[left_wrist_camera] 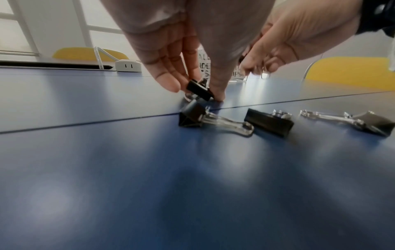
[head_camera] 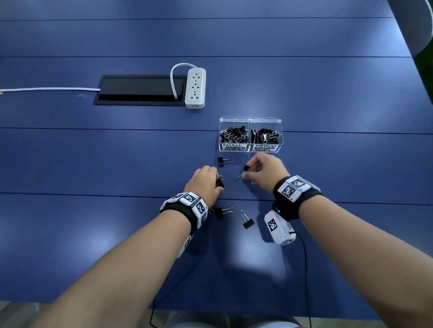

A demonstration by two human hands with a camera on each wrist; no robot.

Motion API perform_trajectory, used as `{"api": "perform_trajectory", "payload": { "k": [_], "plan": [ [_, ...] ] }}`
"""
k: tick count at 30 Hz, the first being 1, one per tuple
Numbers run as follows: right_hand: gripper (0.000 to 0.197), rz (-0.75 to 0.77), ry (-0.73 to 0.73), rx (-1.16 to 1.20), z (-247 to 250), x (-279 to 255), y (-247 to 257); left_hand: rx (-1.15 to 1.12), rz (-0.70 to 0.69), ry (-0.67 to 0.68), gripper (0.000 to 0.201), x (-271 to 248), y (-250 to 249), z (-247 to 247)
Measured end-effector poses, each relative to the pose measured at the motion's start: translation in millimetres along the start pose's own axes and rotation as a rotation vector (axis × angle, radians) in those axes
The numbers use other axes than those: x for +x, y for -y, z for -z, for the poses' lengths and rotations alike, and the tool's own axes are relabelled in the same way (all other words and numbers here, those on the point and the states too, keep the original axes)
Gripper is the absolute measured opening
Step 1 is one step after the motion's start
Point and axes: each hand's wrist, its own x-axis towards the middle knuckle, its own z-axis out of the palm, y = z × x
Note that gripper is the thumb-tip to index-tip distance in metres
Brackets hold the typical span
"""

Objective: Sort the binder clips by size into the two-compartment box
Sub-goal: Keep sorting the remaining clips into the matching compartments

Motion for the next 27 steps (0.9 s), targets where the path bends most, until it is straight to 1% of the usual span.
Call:
{"api": "perform_trajectory", "payload": {
  "k": [4, 7, 10, 12, 13, 16, 19, 21, 24, 25, 27],
  "plan": [
    [0.02, 0.078, -0.246, 0.023, 46, 19, 15, -0.078, 0.034, 0.026, 0.021, 2, 2, 1],
    [0.02, 0.079, -0.318, 0.024, 68, 39, 21, -0.14, 0.048, 0.058, 0.023, 6, -1, 4],
    [0.025, 0.068, -0.297, -0.05, 72, 55, 22, -0.21, 0.008, 0.044, 0.023, 12, -15, 16],
    [0.027, 0.057, -0.266, -0.106, 71, 58, 19, -0.276, -0.021, -0.017, 0.023, 21, -27, 27],
    [0.025, 0.059, -0.261, -0.137, 71, 57, 17, -0.307, -0.042, -0.053, 0.023, 27, -34, 34],
    [0.017, 0.076, -0.285, -0.16, 72, 46, 5, -0.367, -0.096, -0.137, 0.026, 50, -57, 50],
    [0.018, 0.105, -0.318, -0.139, 71, 29, -10, -0.428, -0.123, -0.188, 0.017, 74, -80, 58],
    [0.019, 0.117, -0.305, -0.127, 70, 15, -18, -0.46, -0.129, -0.22, 0.015, 87, -94, 59],
    [0.019, 0.119, -0.265, -0.104, 63, -10, -26, -0.432, -0.138, -0.217, 0.015, 102, -112, 55],
    [0.018, 0.123, -0.232, -0.108, 58, -20, -28, -0.401, -0.148, -0.209, 0.015, 106, -115, 52],
    [0.017, 0.149, -0.116, -0.134, 46, -43, -32, -0.3, -0.164, -0.179, 0.015, 110, -117, 45]
  ]
}}
